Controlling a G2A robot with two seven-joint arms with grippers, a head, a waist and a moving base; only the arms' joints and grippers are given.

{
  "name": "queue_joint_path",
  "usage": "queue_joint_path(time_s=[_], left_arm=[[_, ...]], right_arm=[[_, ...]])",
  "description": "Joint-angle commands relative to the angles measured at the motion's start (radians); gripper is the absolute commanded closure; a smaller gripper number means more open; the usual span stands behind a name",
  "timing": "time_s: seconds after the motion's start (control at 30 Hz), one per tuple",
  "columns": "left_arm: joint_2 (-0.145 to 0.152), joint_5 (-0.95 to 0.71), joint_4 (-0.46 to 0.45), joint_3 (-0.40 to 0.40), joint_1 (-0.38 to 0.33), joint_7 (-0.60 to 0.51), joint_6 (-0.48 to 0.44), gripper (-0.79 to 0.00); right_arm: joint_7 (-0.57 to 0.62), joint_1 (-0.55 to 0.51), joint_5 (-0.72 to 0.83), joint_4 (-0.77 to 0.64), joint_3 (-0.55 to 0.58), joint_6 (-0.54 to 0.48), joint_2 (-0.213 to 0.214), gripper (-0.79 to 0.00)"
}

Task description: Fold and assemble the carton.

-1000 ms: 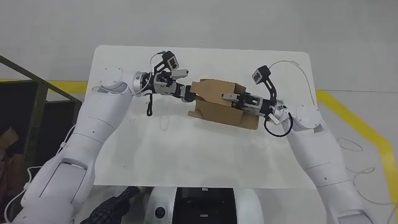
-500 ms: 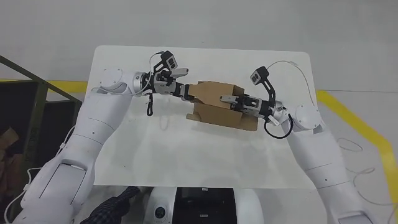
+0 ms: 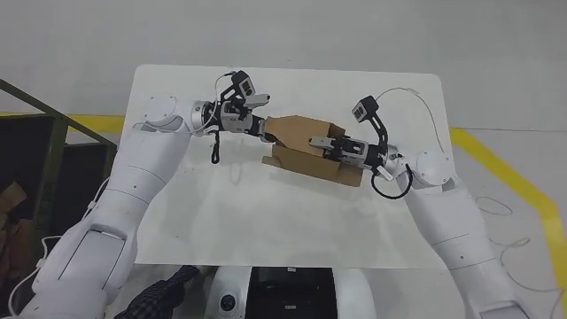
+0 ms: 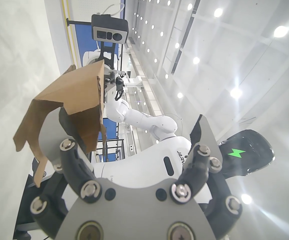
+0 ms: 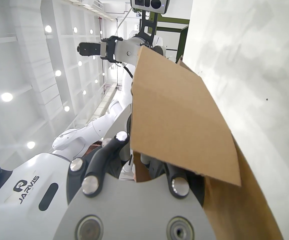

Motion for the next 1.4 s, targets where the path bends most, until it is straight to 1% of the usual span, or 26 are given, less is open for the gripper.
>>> queue_joint_path(time_s=[0.0, 0.37, 0.6, 0.87, 1.37], left_arm=[[-0.001, -0.003, 0.005, -0.002, -0.002, 0.004, -0.004, -0.785], [-0.004, -0.012, 0.018, -0.015, -0.003, 0.029, -0.009, -0.785], [-0.010, -0.017, 0.018, -0.010, -0.003, 0.035, -0.006, -0.785], [-0.018, -0.036, 0.019, -0.004, -0.010, 0.029, -0.002, -0.785], [-0.029, -0.055, 0.024, 0.007, -0.012, -0.006, 0.030, -0.785]], right_arm=[[0.002, -0.003, 0.003, -0.003, 0.000, -0.001, 0.001, 0.000], [0.023, -0.017, 0.001, -0.025, -0.001, -0.002, 0.007, 0.000], [0.025, -0.033, 0.003, -0.055, -0.011, -0.001, 0.009, 0.000], [0.045, -0.039, 0.010, -0.071, -0.042, 0.007, 0.007, 0.000], [0.035, -0.027, 0.029, -0.053, -0.063, 0.007, 0.005, 0.000]])
